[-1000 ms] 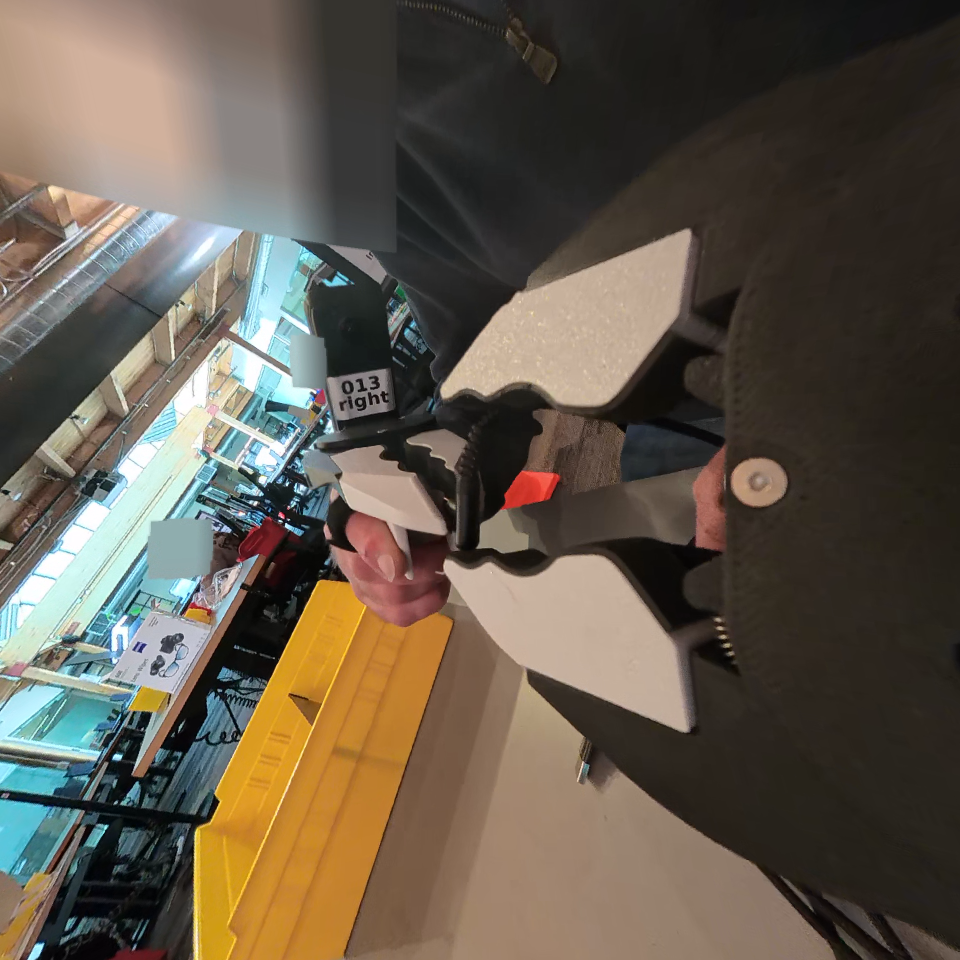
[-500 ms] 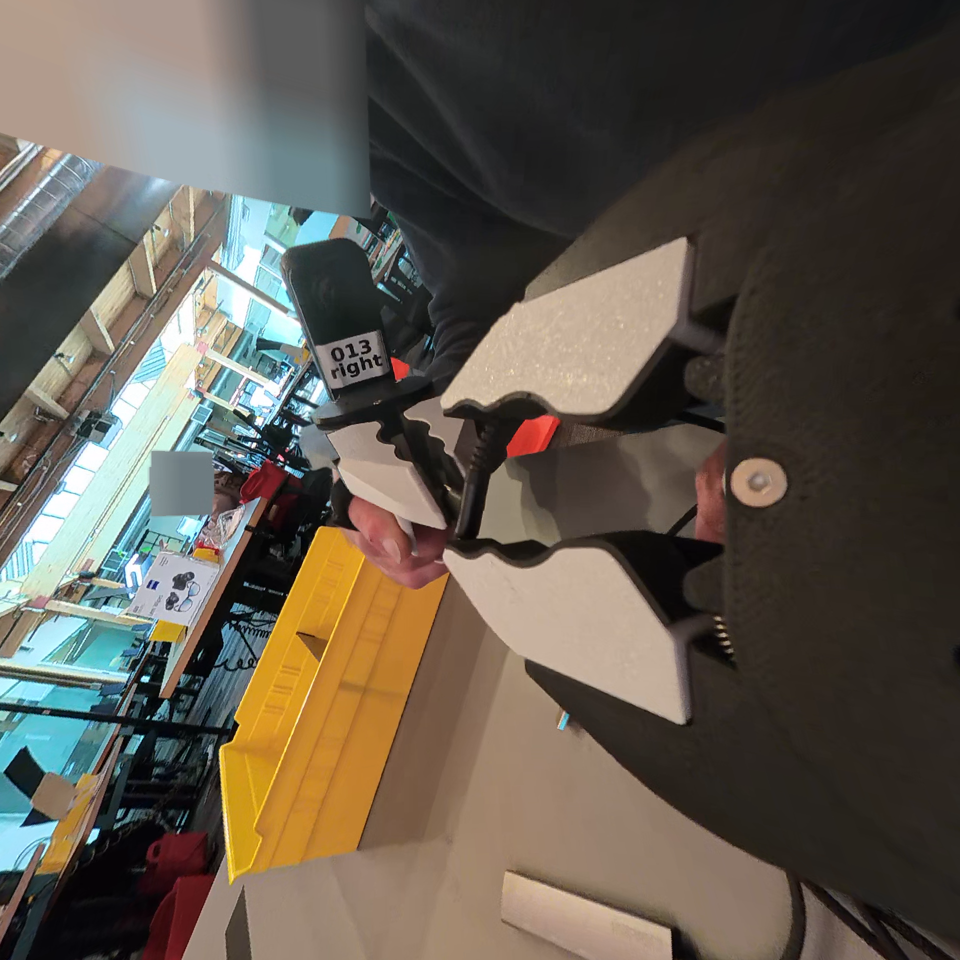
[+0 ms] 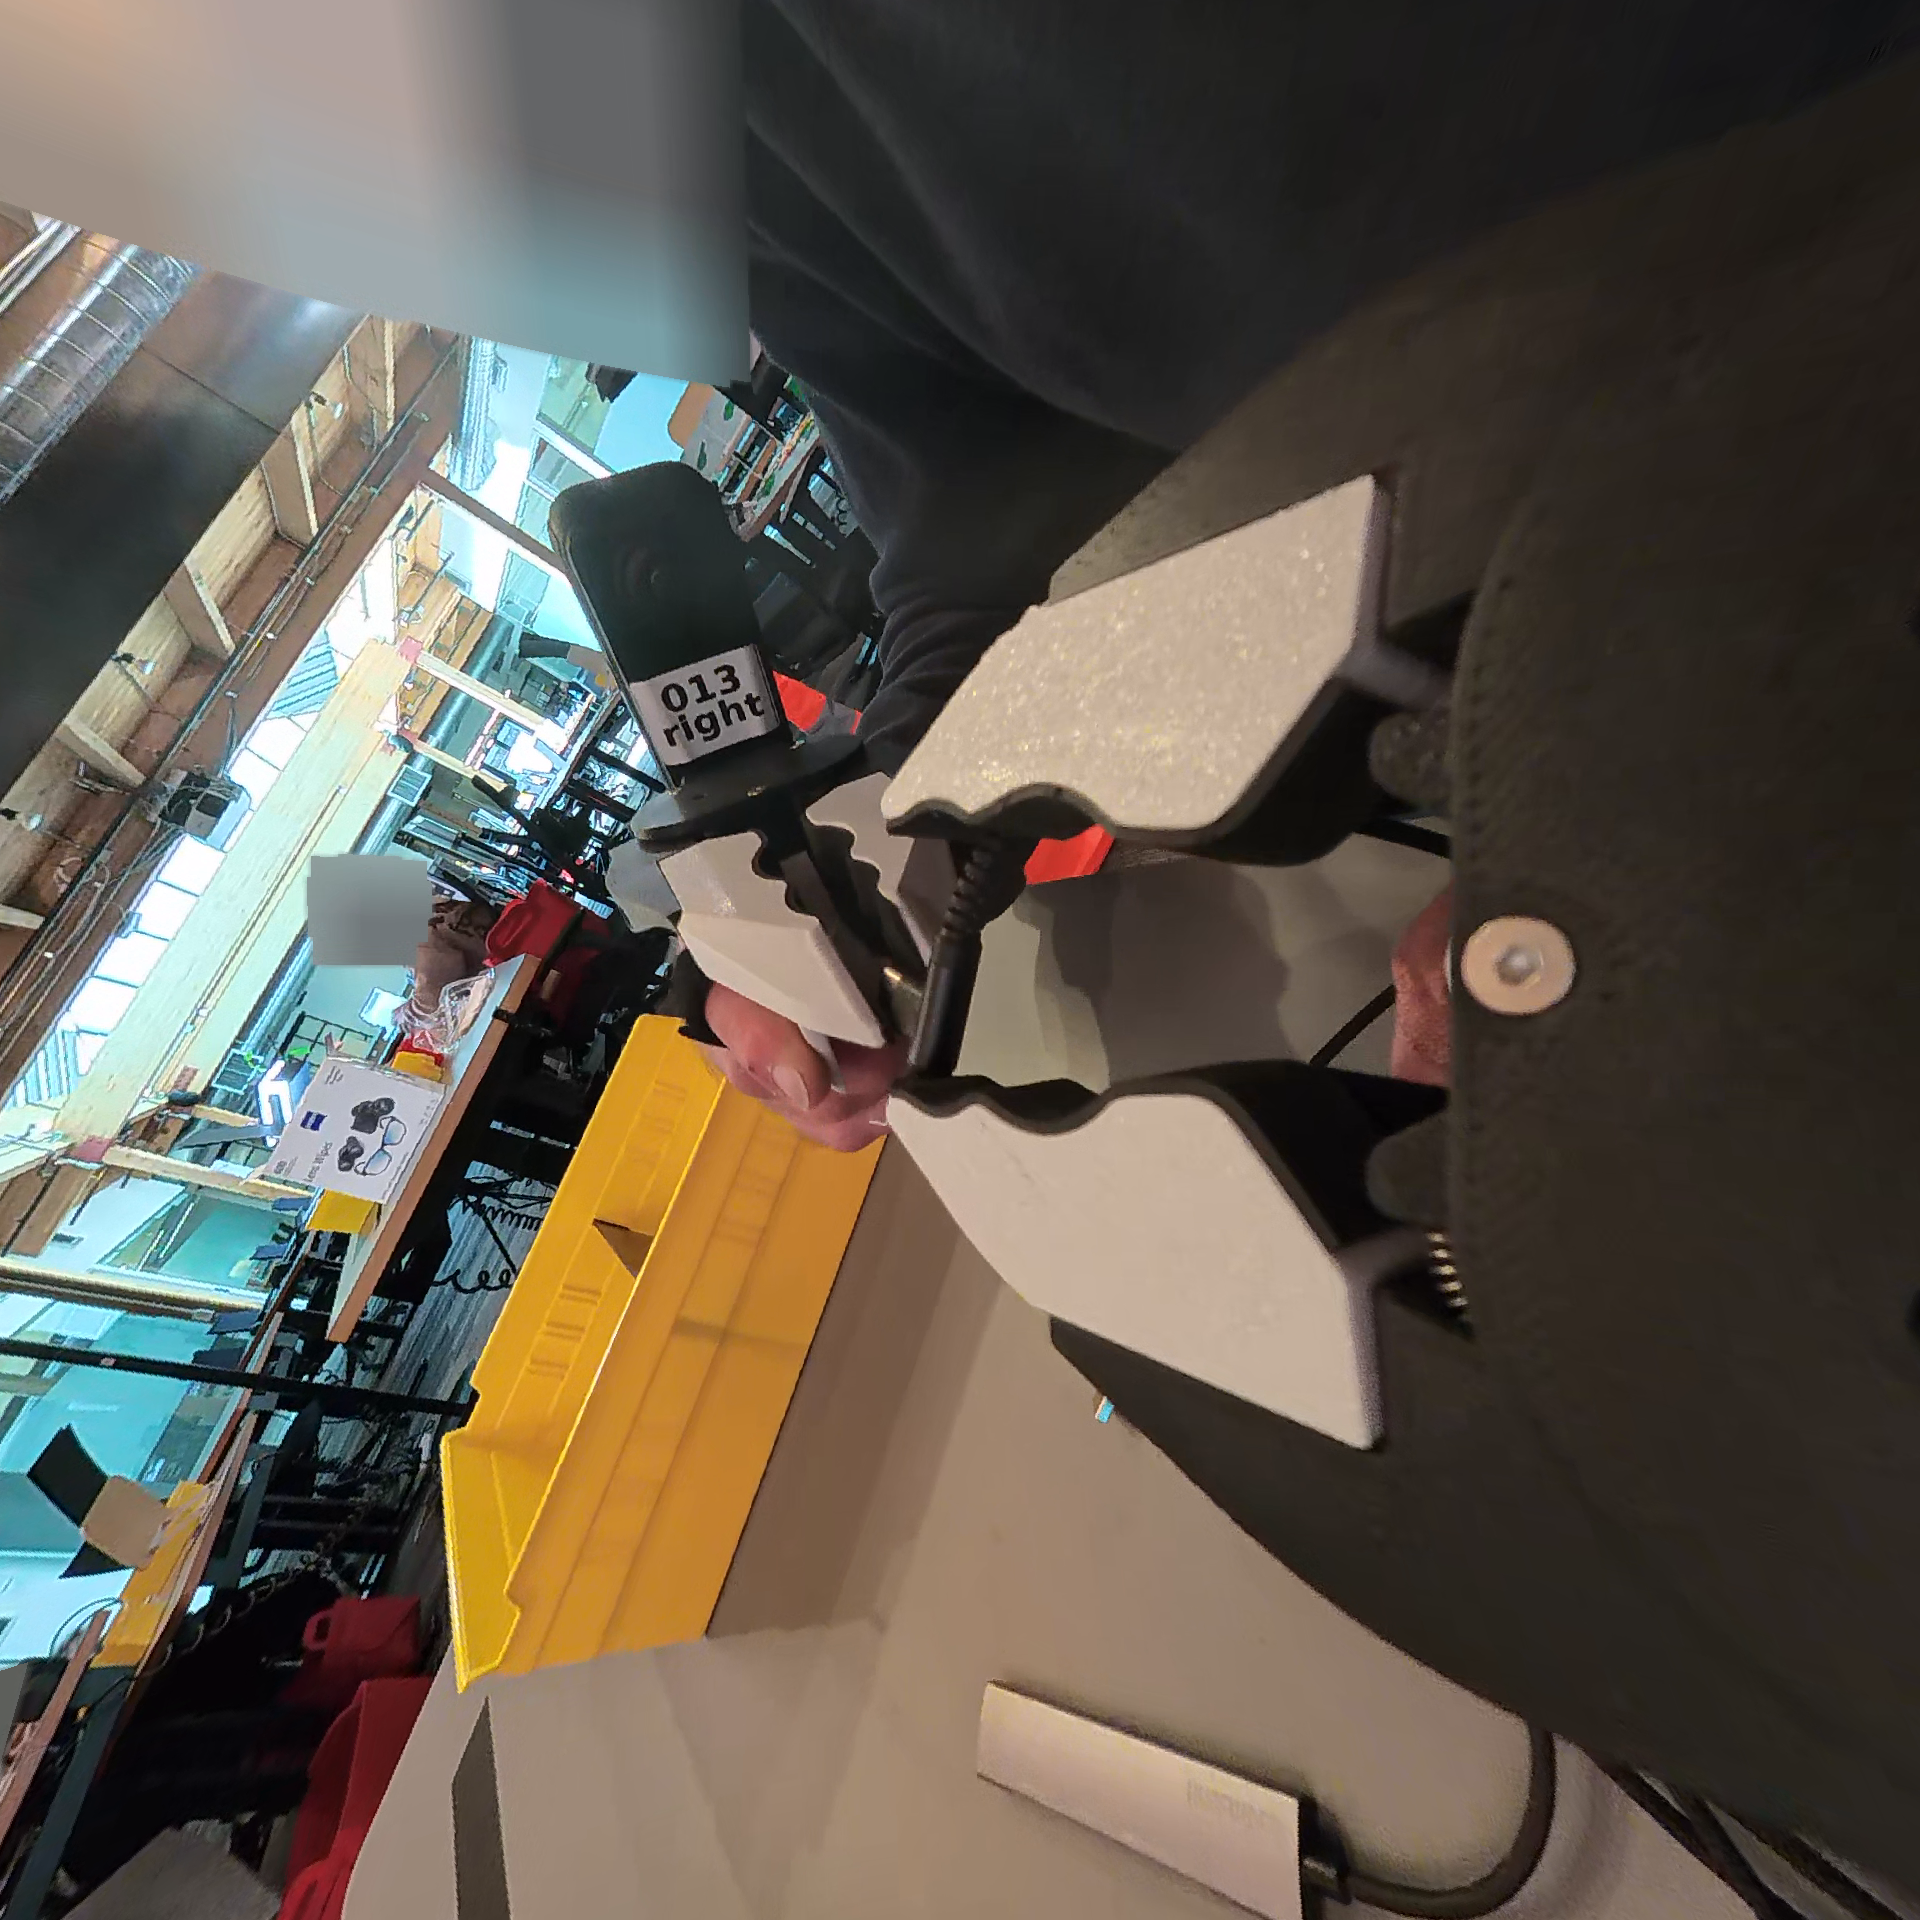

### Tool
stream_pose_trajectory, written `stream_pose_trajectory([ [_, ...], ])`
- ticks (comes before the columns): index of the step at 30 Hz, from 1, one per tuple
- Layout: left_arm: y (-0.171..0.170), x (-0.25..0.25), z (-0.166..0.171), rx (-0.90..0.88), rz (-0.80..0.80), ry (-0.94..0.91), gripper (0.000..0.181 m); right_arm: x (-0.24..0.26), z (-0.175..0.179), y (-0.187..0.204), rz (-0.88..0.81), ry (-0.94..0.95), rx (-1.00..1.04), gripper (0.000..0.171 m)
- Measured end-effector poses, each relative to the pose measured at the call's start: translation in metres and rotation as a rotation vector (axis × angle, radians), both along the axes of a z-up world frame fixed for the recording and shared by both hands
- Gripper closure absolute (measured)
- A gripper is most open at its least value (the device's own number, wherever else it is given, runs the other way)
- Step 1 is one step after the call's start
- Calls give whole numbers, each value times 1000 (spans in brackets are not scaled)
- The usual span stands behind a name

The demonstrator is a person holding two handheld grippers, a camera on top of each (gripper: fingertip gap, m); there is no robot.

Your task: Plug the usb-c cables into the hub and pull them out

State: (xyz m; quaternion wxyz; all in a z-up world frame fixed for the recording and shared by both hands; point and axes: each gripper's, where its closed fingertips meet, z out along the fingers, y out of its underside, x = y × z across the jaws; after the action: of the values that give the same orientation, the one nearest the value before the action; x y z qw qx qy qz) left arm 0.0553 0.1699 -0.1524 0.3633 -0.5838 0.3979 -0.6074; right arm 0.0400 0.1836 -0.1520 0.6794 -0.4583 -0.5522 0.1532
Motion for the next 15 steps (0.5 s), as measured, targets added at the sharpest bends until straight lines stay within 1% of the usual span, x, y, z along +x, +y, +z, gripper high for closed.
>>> stream_pose_trajectory([
  [6,5,-3,-2,-21,21,5,138,2,-2,1,-15,-10,11,164],
  [8,5,-2,-3,-38,19,11,138,2,-3,1,-39,-52,62,162],
  [15,8,-1,-10,-106,16,46,139,-2,-8,6,-121,-230,265,167],
])
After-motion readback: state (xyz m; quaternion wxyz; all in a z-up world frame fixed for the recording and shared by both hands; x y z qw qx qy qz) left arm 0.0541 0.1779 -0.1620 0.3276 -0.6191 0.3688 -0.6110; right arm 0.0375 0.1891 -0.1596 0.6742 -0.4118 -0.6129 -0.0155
